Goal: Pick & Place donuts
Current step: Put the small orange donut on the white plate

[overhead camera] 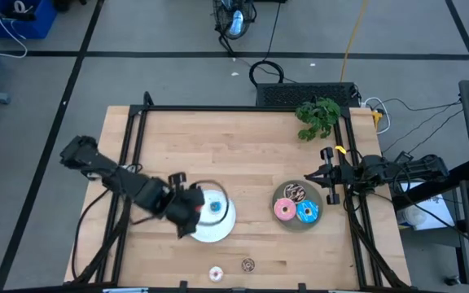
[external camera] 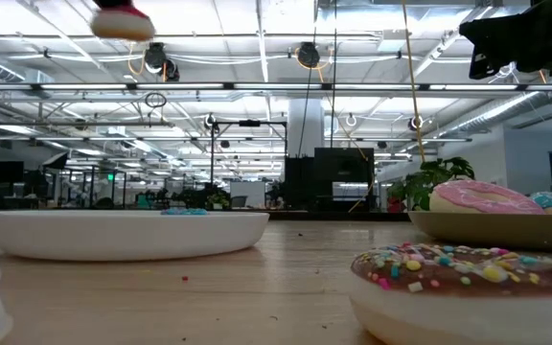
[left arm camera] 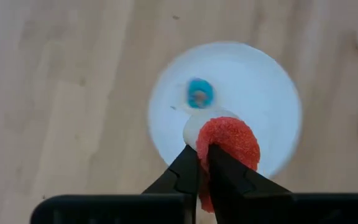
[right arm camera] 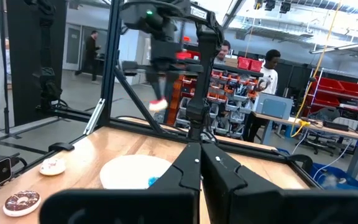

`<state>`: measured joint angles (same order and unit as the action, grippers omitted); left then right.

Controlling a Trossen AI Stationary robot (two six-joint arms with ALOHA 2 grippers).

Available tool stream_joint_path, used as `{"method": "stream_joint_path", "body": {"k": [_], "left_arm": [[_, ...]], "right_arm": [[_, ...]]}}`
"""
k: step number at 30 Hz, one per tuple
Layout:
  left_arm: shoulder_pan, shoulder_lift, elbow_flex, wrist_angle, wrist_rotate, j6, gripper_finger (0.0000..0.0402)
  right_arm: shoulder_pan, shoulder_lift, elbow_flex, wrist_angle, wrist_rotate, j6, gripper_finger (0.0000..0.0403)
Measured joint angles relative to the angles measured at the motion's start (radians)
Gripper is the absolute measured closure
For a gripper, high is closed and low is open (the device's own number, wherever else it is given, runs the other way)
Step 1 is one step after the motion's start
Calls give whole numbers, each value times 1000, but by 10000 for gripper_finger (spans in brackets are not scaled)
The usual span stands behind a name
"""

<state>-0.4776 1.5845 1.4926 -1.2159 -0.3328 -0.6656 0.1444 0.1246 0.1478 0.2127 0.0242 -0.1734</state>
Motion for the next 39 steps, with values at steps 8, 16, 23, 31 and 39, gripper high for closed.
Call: {"method": "stream_joint_path", "body": {"k": [8, 16, 23, 31, 39], "left_arm": [[136, 0, -143, 63, 34, 76, 394], [157, 0, -363, 384, 172, 161, 371], [157, 0, -431, 481, 179, 151, 394], [161, 0, -511, 547, 176, 116, 371], [177, 0, -562, 600, 185, 117, 393]], "right_arm": [[0, 0, 0, -6, 0, -3, 403], [0, 0, 0, -7, 0, -11, 403], [0, 0, 0, -7, 0, -15, 403], [0, 0, 0, -7, 0, -14, 403], [0, 0, 0, -7, 0, -14, 403]]}}
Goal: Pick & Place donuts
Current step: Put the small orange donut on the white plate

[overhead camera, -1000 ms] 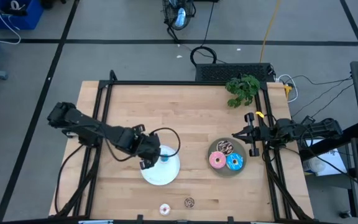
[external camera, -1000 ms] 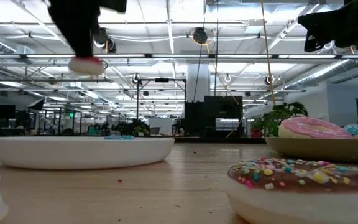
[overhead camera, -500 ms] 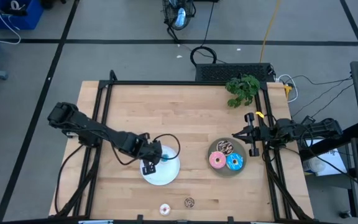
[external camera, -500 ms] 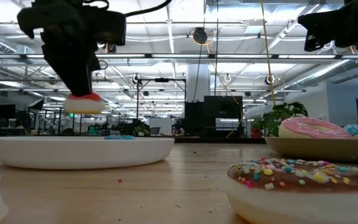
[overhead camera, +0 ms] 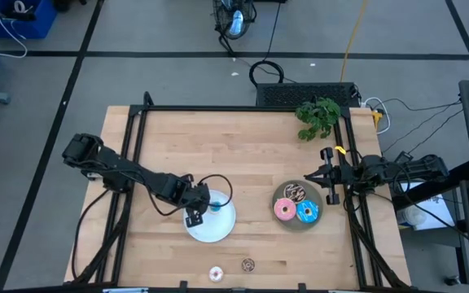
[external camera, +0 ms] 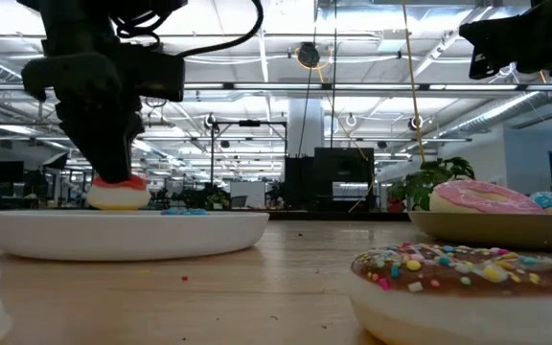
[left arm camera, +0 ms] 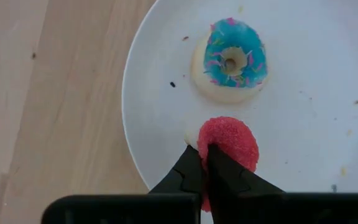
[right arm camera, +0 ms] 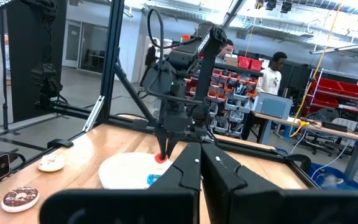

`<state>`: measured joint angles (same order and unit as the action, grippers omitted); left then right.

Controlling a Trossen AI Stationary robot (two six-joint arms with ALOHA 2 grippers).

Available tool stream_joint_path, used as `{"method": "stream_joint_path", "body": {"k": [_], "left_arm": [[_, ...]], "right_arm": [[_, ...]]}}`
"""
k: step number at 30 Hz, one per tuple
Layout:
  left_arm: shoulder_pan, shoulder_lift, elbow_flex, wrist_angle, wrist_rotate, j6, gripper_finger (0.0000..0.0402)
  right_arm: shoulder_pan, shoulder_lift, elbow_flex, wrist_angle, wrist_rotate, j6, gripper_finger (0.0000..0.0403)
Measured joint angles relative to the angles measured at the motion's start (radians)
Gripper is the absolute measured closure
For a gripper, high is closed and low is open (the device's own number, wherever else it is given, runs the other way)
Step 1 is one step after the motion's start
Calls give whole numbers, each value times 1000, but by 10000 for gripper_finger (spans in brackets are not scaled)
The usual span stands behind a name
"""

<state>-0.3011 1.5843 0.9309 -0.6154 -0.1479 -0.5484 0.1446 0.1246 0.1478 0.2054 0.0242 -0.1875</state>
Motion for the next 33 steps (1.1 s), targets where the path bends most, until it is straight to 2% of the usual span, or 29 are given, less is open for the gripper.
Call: {"method": "stream_joint_path", "body": {"k": [7, 13, 22, 26, 33], "left_arm": [[5, 0, -8, 55, 1, 19, 355], [5, 3, -8, 75, 20, 65, 345], [15, 114, -7, 94, 99, 77, 337], [24, 138, -3, 97, 130, 76, 298], [32, 129, 63, 20, 147, 77, 189]], "right_arm": [[0, 0, 0, 0, 0, 3, 403], [0, 0, 0, 0, 0, 3, 403], [0, 1, 0, 0, 0, 3, 403], [0, 1, 0, 0, 0, 3, 403], [0, 2, 0, 0, 0, 3, 403]]}}
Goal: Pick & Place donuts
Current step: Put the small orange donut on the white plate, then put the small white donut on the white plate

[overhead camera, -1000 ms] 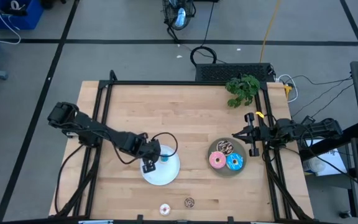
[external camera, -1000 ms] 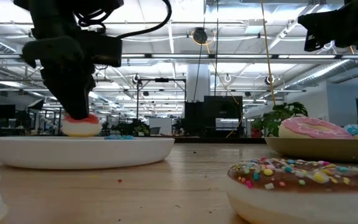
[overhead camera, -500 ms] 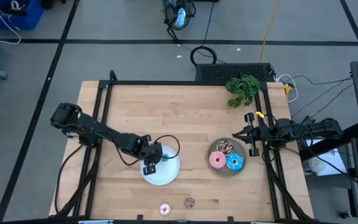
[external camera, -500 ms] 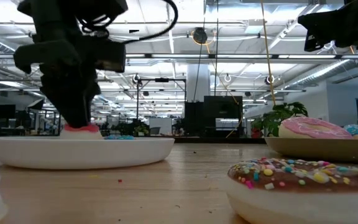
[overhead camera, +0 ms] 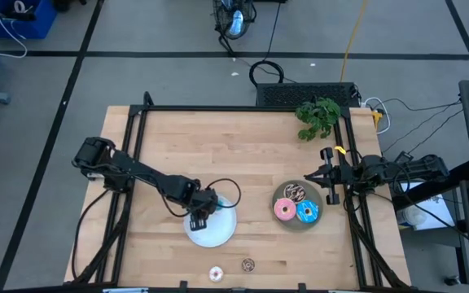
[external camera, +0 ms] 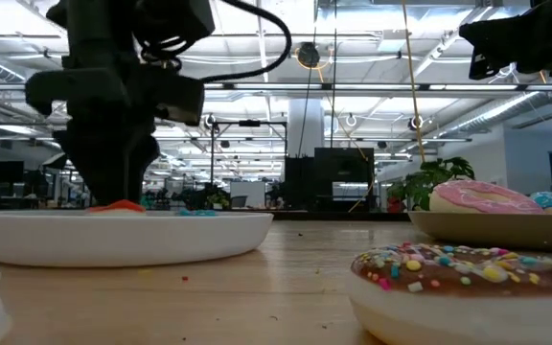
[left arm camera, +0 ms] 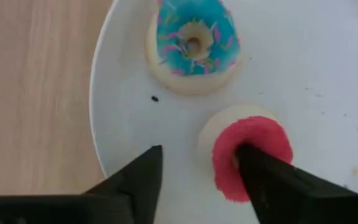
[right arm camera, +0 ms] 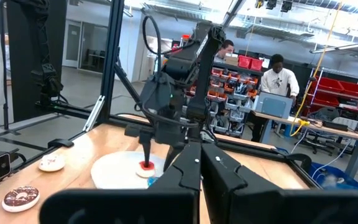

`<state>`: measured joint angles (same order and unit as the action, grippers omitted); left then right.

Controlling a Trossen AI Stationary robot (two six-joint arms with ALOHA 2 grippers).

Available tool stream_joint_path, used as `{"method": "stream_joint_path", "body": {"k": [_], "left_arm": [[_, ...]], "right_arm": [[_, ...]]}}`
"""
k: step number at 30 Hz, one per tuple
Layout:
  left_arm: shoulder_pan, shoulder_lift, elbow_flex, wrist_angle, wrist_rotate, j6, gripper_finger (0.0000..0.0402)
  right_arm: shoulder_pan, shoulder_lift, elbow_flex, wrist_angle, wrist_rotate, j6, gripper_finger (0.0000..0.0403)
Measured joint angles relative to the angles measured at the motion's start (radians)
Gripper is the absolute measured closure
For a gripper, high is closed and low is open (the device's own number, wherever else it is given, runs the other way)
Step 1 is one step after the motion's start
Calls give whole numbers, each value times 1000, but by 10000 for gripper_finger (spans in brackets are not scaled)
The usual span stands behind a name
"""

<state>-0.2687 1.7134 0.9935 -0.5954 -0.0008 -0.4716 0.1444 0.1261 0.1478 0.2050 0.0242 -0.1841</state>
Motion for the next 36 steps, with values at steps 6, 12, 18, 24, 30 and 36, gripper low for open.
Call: {"method": "stream_joint_path", "body": {"k": [6, 12, 18, 24, 30, 36], "left_arm": [[0, 0, 80, -114, -44, 6, 126], [-5, 0, 171, -206, -49, 14, 116], [-38, -1, 348, -424, -84, -55, 168], [-113, -2, 473, -448, -96, -96, 274], [-201, -2, 495, -452, -186, -100, 374], [-251, 0, 495, -447, -210, -134, 390]], "right_arm": [[0, 0, 0, 0, 0, 0, 403], [0, 0, 0, 0, 0, 0, 403], [0, 0, 0, 0, 0, -1, 403], [0, 0, 0, 0, 0, -3, 403], [0, 0, 0, 0, 0, -3, 403], [0, 0, 0, 0, 0, -3, 403]]}}
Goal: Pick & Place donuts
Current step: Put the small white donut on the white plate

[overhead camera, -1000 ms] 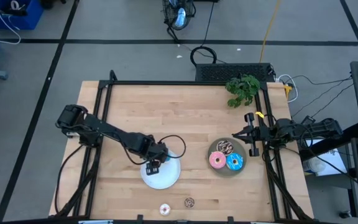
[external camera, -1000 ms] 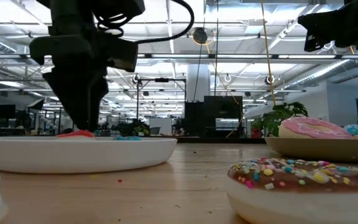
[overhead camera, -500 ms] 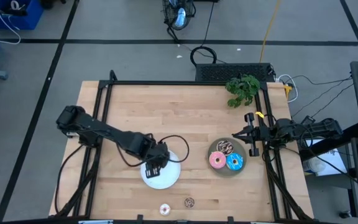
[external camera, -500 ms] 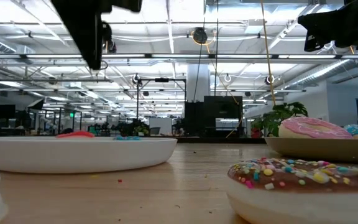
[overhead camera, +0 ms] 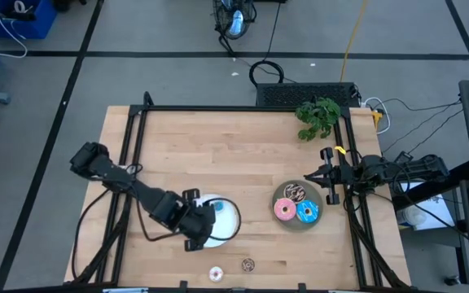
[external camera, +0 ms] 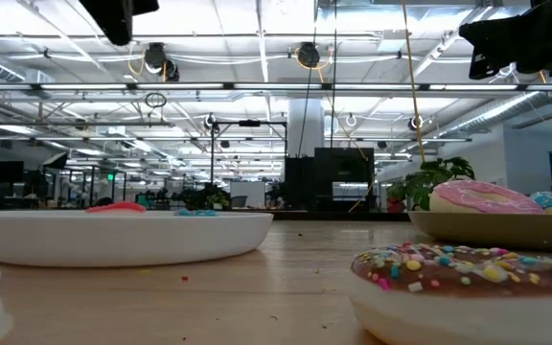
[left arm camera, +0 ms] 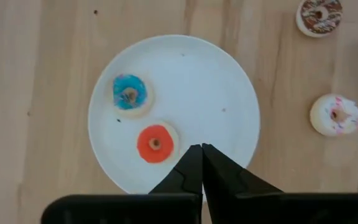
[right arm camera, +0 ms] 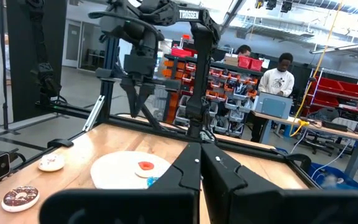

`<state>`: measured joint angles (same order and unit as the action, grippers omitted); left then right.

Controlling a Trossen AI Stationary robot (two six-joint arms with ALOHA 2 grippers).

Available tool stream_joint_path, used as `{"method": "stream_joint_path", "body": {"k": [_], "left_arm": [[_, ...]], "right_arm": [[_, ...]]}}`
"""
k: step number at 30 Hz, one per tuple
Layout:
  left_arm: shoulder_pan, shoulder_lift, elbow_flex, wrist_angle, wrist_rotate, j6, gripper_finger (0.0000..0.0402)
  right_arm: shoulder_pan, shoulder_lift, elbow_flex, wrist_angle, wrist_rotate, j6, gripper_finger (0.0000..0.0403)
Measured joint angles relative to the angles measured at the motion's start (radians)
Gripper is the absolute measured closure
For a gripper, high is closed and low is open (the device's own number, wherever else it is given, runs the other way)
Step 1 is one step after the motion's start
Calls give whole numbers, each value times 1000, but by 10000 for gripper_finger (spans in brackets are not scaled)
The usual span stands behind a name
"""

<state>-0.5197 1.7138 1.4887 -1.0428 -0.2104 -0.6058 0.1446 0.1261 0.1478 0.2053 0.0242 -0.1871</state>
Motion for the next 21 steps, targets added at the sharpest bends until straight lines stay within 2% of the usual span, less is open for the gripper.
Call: {"method": "stream_joint_path", "body": {"k": [9, 16, 21], "left_arm": [[-24, 1, 0, 52, 3, -31, 397], [-21, 1, 0, 64, -1, -30, 380], [-11, 1, 0, 75, -19, -32, 389]], "right_arm": [[0, 0, 0, 0, 0, 0, 403], [0, 0, 0, 0, 0, 0, 403], [0, 0, 0, 0, 0, 0, 403]]}}
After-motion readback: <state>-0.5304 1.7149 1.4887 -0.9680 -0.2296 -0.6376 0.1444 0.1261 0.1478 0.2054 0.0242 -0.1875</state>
